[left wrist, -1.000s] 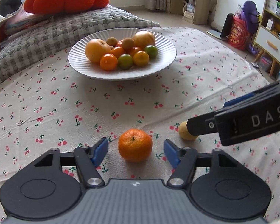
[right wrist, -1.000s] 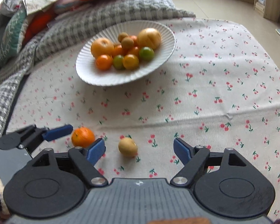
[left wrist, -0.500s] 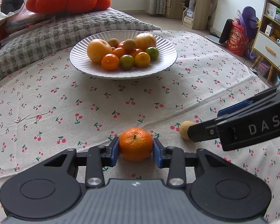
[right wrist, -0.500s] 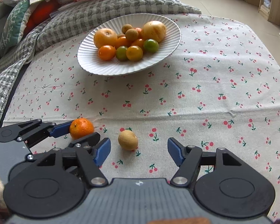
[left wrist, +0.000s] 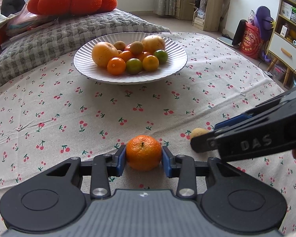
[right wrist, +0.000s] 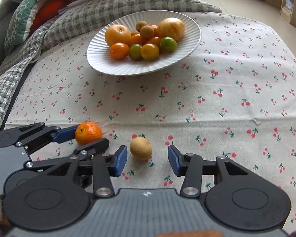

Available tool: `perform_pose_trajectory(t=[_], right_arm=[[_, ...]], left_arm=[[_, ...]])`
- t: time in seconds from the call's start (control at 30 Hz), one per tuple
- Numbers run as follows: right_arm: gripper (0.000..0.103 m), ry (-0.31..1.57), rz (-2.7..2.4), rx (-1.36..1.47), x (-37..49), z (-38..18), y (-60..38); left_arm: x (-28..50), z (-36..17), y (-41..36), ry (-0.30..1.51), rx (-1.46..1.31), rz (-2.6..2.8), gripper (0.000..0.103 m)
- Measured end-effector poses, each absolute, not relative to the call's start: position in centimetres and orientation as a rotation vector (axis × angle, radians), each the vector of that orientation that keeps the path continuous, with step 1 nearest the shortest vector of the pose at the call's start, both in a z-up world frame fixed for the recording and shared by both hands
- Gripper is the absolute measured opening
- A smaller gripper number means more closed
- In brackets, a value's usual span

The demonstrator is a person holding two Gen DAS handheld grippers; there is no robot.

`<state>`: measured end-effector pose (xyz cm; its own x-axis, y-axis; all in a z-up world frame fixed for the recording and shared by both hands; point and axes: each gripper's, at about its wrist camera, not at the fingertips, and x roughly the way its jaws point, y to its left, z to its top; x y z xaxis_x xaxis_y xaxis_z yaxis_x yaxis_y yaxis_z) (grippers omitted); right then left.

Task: Organize fruits
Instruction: 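Grasp the mandarin with the left tool while the right tool grasps the tan fruit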

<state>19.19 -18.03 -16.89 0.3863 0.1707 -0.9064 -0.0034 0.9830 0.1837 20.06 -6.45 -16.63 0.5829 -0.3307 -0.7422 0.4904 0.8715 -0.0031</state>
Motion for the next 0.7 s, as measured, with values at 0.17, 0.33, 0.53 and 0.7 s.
perform_pose_trajectory(t=[0.17,0.33,0.53,0.7], right_arm=[[0.022,1.174,0.119,0.142,19.51,-17.27,-17.83],[0.022,1.173,0.111,0.128,19.35,-17.19,-17.91],[0.022,1.173,0.109,0.116,19.18,-17.12,-17.75],[0.022,1.163,0.107,0.117,19.07,-16.76,-17.93]], left_arm=[[20.10,-16.64,-6.41,0.817,0.212,-0.486,0.027],[20.09,-16.63,-6.39,0.819,0.212,-0.488,0.027],[20.05,-16.52,-6.36,0.820,0.218,-0.480,0.026],[19.82,-16.44,-6.39,0.812,0.239,-0.481,0.026]])
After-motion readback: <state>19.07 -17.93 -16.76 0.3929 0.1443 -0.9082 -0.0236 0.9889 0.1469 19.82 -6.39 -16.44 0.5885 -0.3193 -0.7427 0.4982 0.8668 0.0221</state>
